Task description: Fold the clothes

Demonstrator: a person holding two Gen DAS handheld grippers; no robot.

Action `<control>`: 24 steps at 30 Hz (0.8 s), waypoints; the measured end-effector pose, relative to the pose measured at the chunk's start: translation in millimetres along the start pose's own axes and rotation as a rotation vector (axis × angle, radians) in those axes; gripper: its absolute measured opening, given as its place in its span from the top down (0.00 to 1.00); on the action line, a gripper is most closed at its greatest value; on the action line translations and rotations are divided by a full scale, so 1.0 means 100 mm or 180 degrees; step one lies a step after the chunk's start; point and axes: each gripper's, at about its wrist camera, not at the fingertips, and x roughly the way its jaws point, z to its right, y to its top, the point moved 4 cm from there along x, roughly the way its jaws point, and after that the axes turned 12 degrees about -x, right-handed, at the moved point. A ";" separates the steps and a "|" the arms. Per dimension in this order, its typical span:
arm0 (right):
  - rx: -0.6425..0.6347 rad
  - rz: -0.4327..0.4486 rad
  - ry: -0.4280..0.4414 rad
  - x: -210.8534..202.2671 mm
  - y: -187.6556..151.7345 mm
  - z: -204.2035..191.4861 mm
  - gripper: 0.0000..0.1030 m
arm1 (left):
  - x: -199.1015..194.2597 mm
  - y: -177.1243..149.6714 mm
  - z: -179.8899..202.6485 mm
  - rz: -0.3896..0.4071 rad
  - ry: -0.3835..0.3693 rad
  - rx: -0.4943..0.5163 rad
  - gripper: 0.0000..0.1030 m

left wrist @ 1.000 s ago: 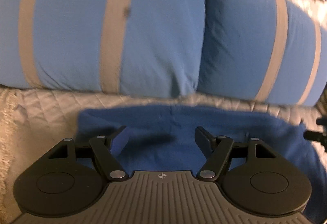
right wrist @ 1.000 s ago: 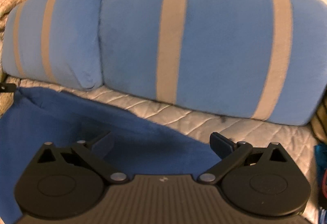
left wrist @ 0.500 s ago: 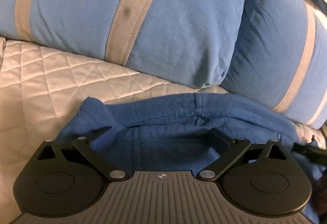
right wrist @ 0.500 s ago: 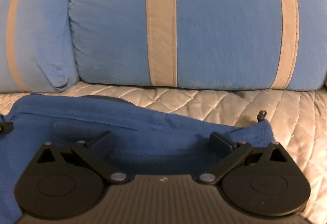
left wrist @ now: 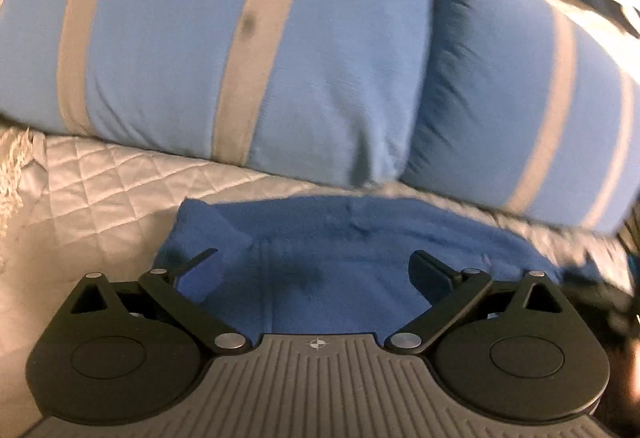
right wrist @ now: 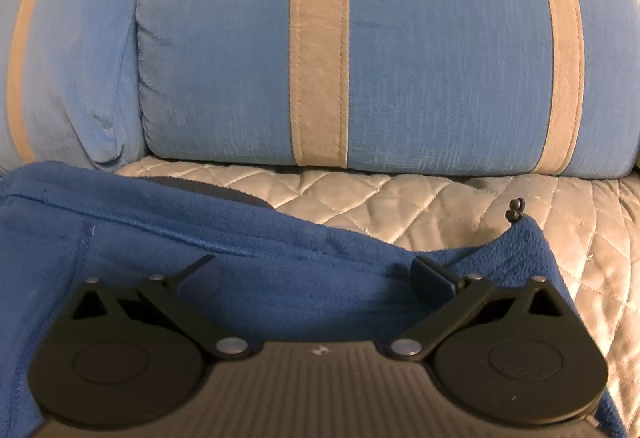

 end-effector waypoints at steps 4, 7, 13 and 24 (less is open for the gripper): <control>-0.0011 0.0005 -0.0013 0.01 0.01 -0.01 0.00 | 0.20 -0.32 -0.18 -0.0209 0.0285 0.0175 0.02; -0.0007 0.0011 -0.0011 0.00 0.02 -0.02 0.00 | 0.39 -0.48 -0.36 -0.0082 0.0230 0.0007 0.00; -0.0041 -0.0238 -0.0014 -0.09 0.13 -0.02 0.00 | 0.39 -0.49 -0.39 0.0038 0.0136 -0.0043 0.00; 0.0223 -0.0326 0.0262 -0.61 -0.31 0.40 0.00 | 0.34 -0.48 -0.41 0.0062 0.0140 -0.0020 0.00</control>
